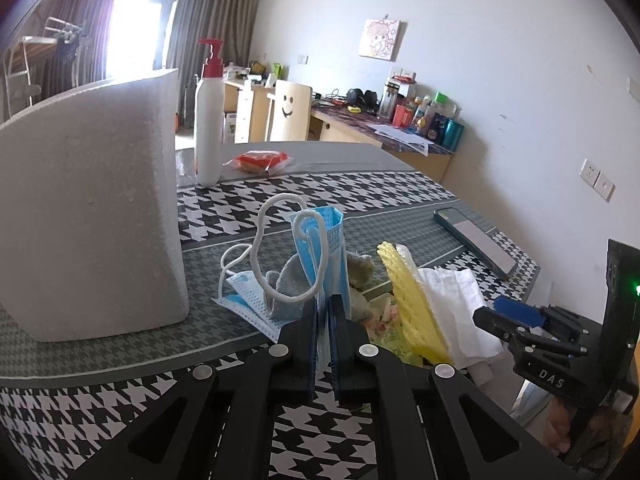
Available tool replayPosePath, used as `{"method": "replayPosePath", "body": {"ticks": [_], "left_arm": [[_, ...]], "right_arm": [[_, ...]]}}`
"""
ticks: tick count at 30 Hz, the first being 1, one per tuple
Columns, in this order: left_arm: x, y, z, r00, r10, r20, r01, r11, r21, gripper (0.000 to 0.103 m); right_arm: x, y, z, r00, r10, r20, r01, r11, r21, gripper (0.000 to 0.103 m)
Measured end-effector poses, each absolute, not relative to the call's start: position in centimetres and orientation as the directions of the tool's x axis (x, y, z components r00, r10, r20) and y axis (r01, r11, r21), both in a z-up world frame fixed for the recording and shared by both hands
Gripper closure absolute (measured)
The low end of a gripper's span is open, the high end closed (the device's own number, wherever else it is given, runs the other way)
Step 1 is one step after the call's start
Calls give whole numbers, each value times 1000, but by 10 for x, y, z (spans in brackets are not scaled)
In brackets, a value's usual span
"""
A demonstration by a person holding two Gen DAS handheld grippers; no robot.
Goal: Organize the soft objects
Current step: 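Lift the blue mask with the left tool while the right tool lifts the tissue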
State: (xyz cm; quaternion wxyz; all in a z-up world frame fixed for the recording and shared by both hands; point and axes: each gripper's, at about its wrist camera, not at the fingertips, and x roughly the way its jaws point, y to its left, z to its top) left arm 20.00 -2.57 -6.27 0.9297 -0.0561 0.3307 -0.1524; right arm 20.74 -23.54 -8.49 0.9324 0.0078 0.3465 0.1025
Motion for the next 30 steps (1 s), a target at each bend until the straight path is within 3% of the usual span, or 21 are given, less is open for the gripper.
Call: {"method": "replayPosePath", "body": {"ticks": [1,2,3,10,11,18,21,30], "left_arm": [[200,-26,-62,736,-321,-596,248,947,-204,97],[199,-26,-62,737,-323,-594,251,947,-203,97],[198,-26,-62,738,-322,-594,251,947,-201,97],[195,-27,-59,740,-332,-585,267,943,-198,98],[194,-27,-58,739,-334,-585,269,942,-198,98],[192,-25,-58,733,-347,-585,281,938,-204,99],[191,-23,-56,731,-358,-580,287,934,-215,100],[176,-16,-39,759,-359,-542,296,933,-204,100]], "right_arm": [[208,-238,-85,741,193,-644,-176,980,91,50],[208,-240,-85,745,184,-641,-163,982,93,33],[206,-239,-86,746,184,-640,-163,982,93,27],[213,-234,-95,720,194,-667,-174,980,98,27],[214,-235,-97,715,199,-670,-173,979,106,31],[215,-234,-99,694,231,-683,-193,972,133,88],[211,-233,-93,705,237,-668,-199,971,135,96],[194,-226,-61,767,251,-590,-224,967,121,98]]}}
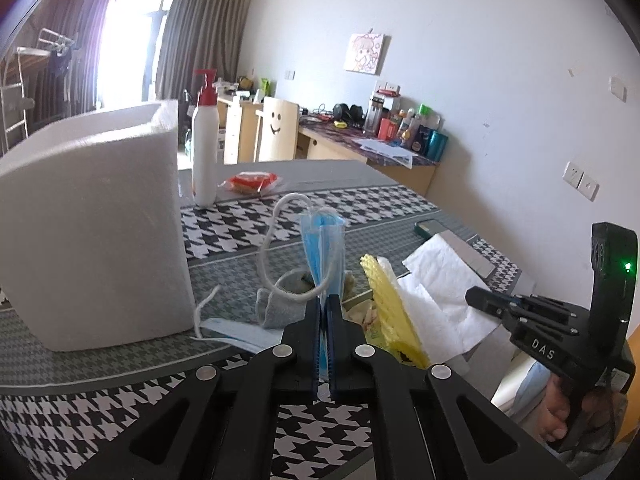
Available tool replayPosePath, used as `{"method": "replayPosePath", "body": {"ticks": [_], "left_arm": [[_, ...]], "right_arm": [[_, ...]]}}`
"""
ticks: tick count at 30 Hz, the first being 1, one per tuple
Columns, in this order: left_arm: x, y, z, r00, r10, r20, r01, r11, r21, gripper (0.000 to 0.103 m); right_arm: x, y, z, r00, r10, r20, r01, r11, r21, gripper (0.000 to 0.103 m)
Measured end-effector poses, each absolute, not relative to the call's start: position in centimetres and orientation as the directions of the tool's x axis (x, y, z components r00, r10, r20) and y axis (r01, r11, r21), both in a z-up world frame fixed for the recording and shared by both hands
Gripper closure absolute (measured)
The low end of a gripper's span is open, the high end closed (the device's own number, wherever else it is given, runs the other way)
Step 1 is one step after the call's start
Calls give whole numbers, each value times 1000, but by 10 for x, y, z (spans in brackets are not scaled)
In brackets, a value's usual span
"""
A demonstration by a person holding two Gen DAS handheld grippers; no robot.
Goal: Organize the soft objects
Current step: 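Lift the blue mask with the left tool while the right tool lifts the tissue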
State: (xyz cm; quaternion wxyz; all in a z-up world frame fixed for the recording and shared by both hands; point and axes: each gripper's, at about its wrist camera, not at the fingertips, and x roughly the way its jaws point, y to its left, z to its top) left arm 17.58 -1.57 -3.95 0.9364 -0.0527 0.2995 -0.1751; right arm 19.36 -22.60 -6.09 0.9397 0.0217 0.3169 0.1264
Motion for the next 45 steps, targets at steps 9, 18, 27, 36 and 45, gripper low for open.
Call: {"method": "replayPosePath", "body": {"ticks": [9,18,27,36,45], "left_arm": [[164,-14,-23,779,-360,-513,305,933,-192,100],[154,-14,-8,807,-331,-489,296,943,-149,100],[145,-12,8,836,-297,-461,284,954,-100,100],[142,-9,22,853,-282,-438,272,958,-88,100],[139,-7,39,871,-271,-410,268,961,-67,100]], "right_arm": [[177,-220,-37,805,265,-531,-246,963,107,98],[168,-218,-18,828,275,-489,-264,960,94,99],[166,-210,5,846,300,-441,-295,952,83,99],[170,-201,26,856,320,-405,-321,945,68,99],[172,-193,40,861,336,-382,-343,938,51,99]]}}
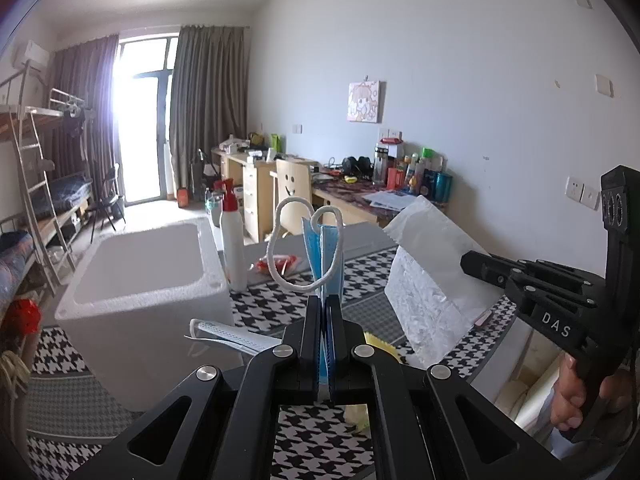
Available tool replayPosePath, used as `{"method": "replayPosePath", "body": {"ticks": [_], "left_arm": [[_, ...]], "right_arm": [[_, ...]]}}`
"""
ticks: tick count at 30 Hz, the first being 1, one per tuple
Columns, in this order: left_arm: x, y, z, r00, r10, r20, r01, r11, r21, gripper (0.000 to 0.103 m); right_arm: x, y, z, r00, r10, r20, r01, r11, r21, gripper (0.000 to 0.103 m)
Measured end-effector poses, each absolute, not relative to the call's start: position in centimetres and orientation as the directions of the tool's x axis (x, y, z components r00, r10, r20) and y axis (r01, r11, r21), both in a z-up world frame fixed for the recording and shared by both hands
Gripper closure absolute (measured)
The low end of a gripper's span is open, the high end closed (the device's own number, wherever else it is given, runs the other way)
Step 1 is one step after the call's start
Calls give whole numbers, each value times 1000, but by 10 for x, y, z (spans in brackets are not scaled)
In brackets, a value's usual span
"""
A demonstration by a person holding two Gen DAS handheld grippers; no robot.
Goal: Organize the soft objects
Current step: 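Lift the blue mask with the left tool while the right tool lifts the tissue, then carry the mask and tissue over the white foam box and release both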
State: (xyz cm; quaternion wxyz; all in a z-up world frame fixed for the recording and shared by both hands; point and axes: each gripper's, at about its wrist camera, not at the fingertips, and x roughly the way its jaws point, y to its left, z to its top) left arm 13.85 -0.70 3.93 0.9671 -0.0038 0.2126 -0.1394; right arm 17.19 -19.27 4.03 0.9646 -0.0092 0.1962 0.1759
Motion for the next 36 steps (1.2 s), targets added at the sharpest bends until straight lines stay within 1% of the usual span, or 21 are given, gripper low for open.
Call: {"method": "replayPosePath", "body": {"ticks": [16,31,36], "left_arm": [[141,-6,68,897,-271,-350,276,960,-38,100],[153,15,89,929,-211,-305,217,976,-16,100],[160,24,94,939,-171,-297,178,984,-4,100]], "right_arm": [[179,-184,64,875,353,-331,-365,931,29,99],[198,-164,81,859,407,-309,-420,907,28,99],[207,-154,88,848,436,-300,-448,893,32,99]]}}
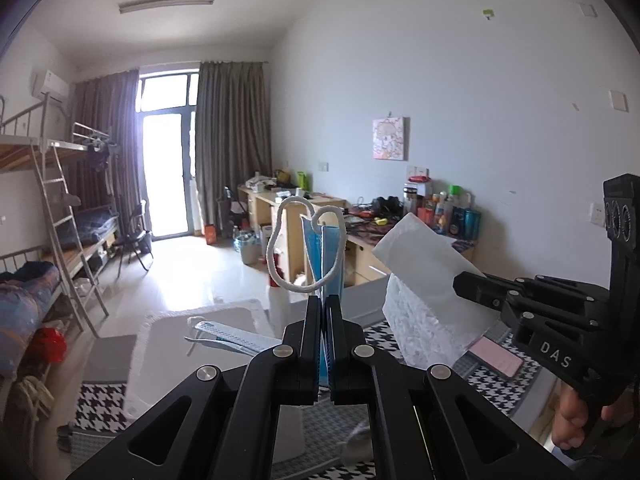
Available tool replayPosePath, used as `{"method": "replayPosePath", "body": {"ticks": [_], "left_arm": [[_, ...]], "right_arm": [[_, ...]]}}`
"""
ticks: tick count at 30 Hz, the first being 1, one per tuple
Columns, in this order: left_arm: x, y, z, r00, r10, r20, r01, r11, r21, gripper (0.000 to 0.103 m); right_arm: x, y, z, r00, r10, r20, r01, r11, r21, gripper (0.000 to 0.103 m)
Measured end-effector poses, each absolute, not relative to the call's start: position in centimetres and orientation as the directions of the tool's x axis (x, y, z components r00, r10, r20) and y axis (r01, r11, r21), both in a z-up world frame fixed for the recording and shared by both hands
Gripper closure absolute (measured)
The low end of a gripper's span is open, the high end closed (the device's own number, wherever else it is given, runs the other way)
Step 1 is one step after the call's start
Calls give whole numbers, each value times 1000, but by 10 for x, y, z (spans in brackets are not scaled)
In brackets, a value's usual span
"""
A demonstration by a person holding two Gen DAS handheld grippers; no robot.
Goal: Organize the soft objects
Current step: 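Carry the mask and tissue over the white foam box and release both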
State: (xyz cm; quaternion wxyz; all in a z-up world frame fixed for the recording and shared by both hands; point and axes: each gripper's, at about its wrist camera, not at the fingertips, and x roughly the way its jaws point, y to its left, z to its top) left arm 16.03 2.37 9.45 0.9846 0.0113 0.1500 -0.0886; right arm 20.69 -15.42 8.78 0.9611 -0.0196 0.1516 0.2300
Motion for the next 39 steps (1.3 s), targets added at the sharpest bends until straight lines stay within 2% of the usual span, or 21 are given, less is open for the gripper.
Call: {"method": "replayPosePath", "body": {"ticks": [23,36,39], "left_arm": [[200,75,78,925,52,-377,-54,999,6,100],[220,89,60,895,46,-445,-60,998,-18,100],[227,96,56,883,42,-467,-57,998,-18,98]], "right_arm": [[227,-98,107,783,555,-281,-577,816,4,99],[239,-78,116,764,578,-287,-607,795,-16,99],[243,-74,116,758,582,-293,-612,791,-10,99]]}}
